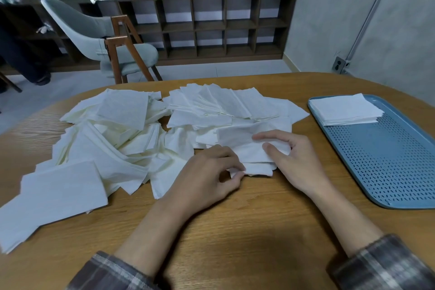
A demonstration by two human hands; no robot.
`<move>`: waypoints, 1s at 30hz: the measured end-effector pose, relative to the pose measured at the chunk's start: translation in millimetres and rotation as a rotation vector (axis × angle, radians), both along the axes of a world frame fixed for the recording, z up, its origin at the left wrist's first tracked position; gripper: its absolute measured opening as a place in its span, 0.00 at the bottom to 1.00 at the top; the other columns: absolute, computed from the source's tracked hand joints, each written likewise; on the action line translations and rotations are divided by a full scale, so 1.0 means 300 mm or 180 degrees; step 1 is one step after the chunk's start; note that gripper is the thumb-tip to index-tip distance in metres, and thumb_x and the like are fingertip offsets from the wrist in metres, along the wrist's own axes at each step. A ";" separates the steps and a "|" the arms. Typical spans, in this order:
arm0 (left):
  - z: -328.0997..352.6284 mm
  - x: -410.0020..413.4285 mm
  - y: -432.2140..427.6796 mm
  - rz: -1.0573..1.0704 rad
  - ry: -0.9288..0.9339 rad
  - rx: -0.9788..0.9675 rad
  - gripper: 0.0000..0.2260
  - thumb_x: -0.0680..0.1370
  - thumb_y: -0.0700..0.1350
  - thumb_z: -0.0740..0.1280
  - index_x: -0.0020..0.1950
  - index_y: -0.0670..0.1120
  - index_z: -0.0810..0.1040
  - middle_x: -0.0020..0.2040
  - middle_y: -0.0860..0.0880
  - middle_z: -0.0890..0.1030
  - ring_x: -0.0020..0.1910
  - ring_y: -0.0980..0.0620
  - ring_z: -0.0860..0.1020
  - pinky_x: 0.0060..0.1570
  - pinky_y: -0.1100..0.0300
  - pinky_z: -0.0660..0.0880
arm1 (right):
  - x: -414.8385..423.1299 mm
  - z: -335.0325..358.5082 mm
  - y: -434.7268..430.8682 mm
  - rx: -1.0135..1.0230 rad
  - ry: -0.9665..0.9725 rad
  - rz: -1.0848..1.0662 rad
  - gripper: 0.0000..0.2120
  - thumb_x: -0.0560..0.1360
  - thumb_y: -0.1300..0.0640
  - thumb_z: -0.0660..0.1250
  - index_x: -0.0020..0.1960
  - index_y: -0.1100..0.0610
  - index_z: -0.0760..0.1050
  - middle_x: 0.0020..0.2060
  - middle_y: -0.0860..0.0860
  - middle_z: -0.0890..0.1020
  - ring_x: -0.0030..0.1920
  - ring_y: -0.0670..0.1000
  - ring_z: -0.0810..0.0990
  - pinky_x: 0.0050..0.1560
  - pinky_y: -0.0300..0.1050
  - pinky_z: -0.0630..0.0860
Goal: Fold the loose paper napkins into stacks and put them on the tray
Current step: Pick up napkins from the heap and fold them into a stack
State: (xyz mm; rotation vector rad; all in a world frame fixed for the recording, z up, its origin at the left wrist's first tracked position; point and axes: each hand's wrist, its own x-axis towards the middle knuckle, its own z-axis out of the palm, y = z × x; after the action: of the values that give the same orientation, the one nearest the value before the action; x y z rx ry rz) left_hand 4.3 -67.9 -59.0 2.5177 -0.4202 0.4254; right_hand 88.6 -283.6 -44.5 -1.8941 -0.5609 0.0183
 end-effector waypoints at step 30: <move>0.079 -0.029 -0.040 0.0653 -0.0264 -0.1570 0.03 0.84 0.46 0.69 0.56 0.52 0.82 0.33 0.51 0.76 0.33 0.54 0.74 0.36 0.68 0.66 | -0.044 0.012 0.016 0.0445 0.0532 0.0867 0.14 0.78 0.44 0.75 0.49 0.55 0.87 0.44 0.51 0.88 0.47 0.46 0.85 0.46 0.36 0.76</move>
State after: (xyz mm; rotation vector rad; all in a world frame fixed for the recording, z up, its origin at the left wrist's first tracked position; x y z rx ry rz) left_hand -4.5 -79.9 -35.4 2.0707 -0.0698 0.6288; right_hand 75.5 -278.6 -40.9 -1.6514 -0.6831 0.3044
